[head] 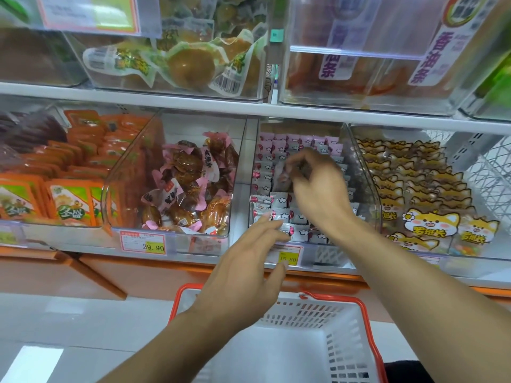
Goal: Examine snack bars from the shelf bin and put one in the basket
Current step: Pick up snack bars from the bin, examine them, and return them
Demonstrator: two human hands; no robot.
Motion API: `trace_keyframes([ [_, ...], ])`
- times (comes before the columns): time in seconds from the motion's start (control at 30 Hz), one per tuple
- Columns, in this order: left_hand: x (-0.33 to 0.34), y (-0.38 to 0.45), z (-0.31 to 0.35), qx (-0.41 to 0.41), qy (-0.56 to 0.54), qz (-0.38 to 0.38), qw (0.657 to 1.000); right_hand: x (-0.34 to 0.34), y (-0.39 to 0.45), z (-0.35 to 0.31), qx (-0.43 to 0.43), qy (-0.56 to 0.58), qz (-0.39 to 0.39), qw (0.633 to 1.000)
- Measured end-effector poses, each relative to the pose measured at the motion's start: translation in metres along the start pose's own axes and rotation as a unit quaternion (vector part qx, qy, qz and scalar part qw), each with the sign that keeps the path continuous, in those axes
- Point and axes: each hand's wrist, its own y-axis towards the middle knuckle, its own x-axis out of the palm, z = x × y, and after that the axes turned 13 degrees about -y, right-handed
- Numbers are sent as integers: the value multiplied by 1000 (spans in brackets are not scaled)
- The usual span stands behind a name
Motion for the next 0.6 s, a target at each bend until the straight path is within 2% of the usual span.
trace_keyframes([
  [0.1,-4,1,3,-1,-20,53,998,-16,-6,-8,48,141,84,985],
  [0.2,-9,2,8,-52,-132,140,980,-29,-15,-13,114,246,128,954],
  [0.27,-13,6,10,-111,-238,181,948,-33,-23,-15,184,340,108,916],
  [0.33,-16,10,11,-153,-321,195,914,-37,-39,-17,256,418,51,870],
  [0.43,-17,12,11,-194,-380,192,884,-40,-65,-13,308,472,-25,826],
  [0.5,-16,12,10,-214,-405,199,866,-41,-75,-9,294,470,-55,830],
  [0.6,-18,11,5,-238,-441,206,840,-44,-79,-5,242,411,-78,876],
])
